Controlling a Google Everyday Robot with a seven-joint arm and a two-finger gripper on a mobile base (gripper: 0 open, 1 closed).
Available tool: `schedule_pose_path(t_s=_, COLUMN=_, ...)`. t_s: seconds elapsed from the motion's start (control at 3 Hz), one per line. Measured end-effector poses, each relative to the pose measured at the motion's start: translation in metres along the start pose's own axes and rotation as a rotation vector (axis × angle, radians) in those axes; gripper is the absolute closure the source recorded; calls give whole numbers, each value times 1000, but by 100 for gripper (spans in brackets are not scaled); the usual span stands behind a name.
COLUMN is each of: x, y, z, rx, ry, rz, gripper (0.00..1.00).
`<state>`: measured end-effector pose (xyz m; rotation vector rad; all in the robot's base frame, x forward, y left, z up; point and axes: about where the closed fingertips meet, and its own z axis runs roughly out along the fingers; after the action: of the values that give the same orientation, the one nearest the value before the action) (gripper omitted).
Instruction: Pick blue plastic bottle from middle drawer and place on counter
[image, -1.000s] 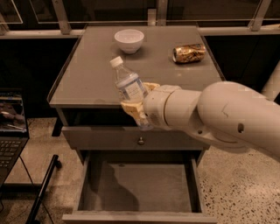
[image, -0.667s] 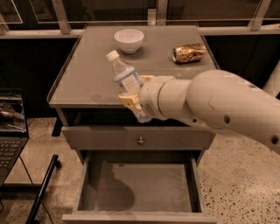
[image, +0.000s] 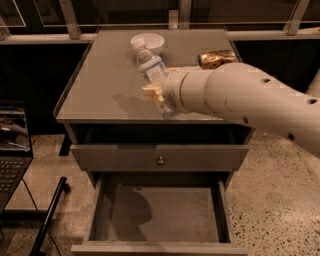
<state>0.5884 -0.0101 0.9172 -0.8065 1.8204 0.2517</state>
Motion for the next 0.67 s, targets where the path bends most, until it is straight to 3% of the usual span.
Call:
schedule_pose_path(t_s=0.33, x=-7, y=-42, z=16, rx=65, ry=1, rz=15, gripper=100)
schedule_pose_path(t_s=0.67, x=-12, y=-76, z=41, rx=98, ry=45, rz=27, gripper=100)
